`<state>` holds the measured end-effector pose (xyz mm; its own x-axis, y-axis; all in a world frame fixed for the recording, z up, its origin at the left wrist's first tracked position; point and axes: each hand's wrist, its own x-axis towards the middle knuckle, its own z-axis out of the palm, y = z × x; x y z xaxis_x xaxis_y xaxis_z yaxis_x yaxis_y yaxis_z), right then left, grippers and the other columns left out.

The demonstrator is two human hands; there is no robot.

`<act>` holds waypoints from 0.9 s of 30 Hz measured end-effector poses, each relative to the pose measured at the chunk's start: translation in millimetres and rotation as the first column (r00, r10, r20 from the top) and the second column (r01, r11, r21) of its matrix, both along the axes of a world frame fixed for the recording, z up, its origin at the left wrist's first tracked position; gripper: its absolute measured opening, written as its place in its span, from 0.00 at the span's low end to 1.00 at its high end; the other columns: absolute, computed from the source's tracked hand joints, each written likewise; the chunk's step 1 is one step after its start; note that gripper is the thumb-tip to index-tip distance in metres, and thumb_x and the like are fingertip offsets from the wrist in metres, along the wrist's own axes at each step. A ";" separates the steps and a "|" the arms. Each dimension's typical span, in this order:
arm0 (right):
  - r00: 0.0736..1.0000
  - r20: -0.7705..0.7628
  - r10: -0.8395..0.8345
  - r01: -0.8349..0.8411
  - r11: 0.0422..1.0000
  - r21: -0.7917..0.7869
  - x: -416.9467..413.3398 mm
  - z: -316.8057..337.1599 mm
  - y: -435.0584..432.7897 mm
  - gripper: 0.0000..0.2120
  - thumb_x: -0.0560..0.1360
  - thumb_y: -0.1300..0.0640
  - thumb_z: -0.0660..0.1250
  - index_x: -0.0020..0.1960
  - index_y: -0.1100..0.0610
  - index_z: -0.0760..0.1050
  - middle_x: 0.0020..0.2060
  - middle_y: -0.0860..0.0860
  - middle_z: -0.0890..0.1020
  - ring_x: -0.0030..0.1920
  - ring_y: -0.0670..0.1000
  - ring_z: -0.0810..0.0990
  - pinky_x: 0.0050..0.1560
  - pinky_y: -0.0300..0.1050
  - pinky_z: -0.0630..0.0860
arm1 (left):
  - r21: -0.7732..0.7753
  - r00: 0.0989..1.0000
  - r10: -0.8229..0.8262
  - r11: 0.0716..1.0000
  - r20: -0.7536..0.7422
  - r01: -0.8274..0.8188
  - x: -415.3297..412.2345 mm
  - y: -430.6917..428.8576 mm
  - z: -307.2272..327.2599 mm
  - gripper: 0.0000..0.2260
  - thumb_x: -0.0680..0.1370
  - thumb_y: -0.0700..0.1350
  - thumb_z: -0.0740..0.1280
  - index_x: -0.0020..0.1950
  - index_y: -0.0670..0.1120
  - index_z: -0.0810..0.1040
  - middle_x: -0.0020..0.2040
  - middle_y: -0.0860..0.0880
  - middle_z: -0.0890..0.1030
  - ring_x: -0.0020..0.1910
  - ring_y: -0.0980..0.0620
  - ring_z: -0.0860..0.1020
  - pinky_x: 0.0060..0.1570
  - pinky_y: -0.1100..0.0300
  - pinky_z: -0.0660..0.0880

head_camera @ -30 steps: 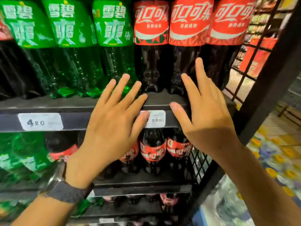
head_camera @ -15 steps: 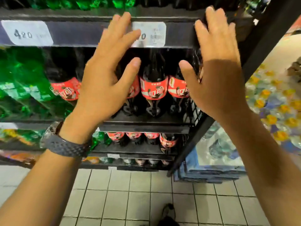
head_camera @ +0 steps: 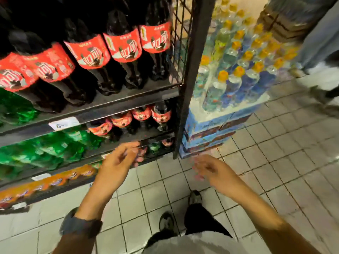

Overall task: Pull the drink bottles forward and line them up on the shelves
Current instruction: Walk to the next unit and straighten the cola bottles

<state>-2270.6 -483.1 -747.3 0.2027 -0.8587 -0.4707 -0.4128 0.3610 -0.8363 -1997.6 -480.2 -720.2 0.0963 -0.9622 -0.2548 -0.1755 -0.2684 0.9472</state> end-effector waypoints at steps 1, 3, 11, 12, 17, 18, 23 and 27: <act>0.997 0.028 -0.068 0.066 0.995 0.073 -10.2 -7.3 13.4 0.06 0.78 0.59 0.64 0.53 0.55 0.78 0.40 0.49 0.81 0.42 0.51 0.80 0.47 0.50 0.76 | 0.051 0.999 -0.051 0.997 0.000 0.051 -7.6 0.8 -8.7 0.10 0.81 0.38 0.59 0.59 0.41 0.77 0.47 0.47 0.84 0.44 0.53 0.82 0.43 0.65 0.77; 0.985 0.041 -0.165 0.157 0.976 0.149 -35.6 -16.7 35.9 0.05 0.78 0.58 0.65 0.51 0.52 0.79 0.39 0.48 0.82 0.40 0.50 0.81 0.45 0.49 0.76 | 0.148 0.985 -0.173 0.974 -0.003 0.171 -27.7 -5.4 -21.2 0.11 0.81 0.40 0.60 0.60 0.39 0.77 0.48 0.45 0.84 0.45 0.49 0.81 0.46 0.58 0.78; 0.780 0.112 -0.616 0.560 0.766 0.314 -154.4 -20.7 85.9 0.10 0.79 0.63 0.62 0.56 0.68 0.74 0.43 0.60 0.80 0.35 0.52 0.78 0.33 0.37 0.76 | 0.221 0.866 -0.499 0.848 0.025 0.482 -178.7 -56.5 -20.9 0.10 0.81 0.38 0.59 0.56 0.35 0.76 0.45 0.38 0.80 0.38 0.49 0.79 0.41 0.57 0.76; 0.743 0.106 -0.661 0.610 0.734 0.299 -174.7 -22.0 94.6 0.11 0.79 0.62 0.62 0.56 0.69 0.74 0.44 0.62 0.80 0.36 0.53 0.79 0.34 0.38 0.76 | 0.224 0.848 -0.530 0.825 -0.009 0.518 -209.4 -60.3 -20.6 0.09 0.81 0.37 0.59 0.56 0.34 0.75 0.43 0.40 0.79 0.35 0.51 0.79 0.37 0.62 0.76; 0.558 0.029 -0.829 0.793 0.544 0.273 -274.4 -38.6 134.0 0.09 0.80 0.57 0.61 0.54 0.61 0.77 0.45 0.58 0.84 0.42 0.57 0.83 0.47 0.49 0.78 | 0.170 0.737 -0.676 0.728 0.012 0.664 -360.1 -59.4 -17.3 0.07 0.81 0.41 0.61 0.52 0.45 0.79 0.40 0.45 0.83 0.38 0.53 0.82 0.40 0.65 0.78; 0.527 0.031 -0.850 0.811 0.513 0.281 -296.6 -42.8 140.8 0.09 0.80 0.57 0.61 0.53 0.60 0.77 0.45 0.58 0.84 0.42 0.55 0.83 0.46 0.48 0.78 | 0.168 0.728 -0.686 0.719 0.018 0.674 -390.3 -57.8 -18.6 0.06 0.80 0.41 0.62 0.50 0.47 0.79 0.39 0.45 0.83 0.38 0.53 0.82 0.39 0.65 0.78; 0.413 0.050 -0.909 0.874 0.411 0.260 -408.3 -46.8 157.4 0.09 0.79 0.56 0.62 0.52 0.59 0.78 0.43 0.56 0.84 0.41 0.55 0.84 0.44 0.46 0.79 | 0.188 0.661 -0.751 0.649 0.003 0.737 -518.6 -53.4 -23.4 0.07 0.81 0.39 0.60 0.50 0.42 0.78 0.41 0.40 0.81 0.40 0.44 0.80 0.41 0.54 0.76; 0.353 0.067 -0.933 0.913 0.359 0.194 -501.6 -37.3 145.6 0.09 0.79 0.56 0.62 0.52 0.59 0.78 0.42 0.55 0.85 0.41 0.54 0.84 0.43 0.46 0.80 | 0.198 0.619 -0.786 0.609 0.018 0.768 -590.4 -63.8 -30.3 0.07 0.80 0.38 0.60 0.51 0.40 0.78 0.42 0.38 0.82 0.39 0.43 0.81 0.38 0.56 0.77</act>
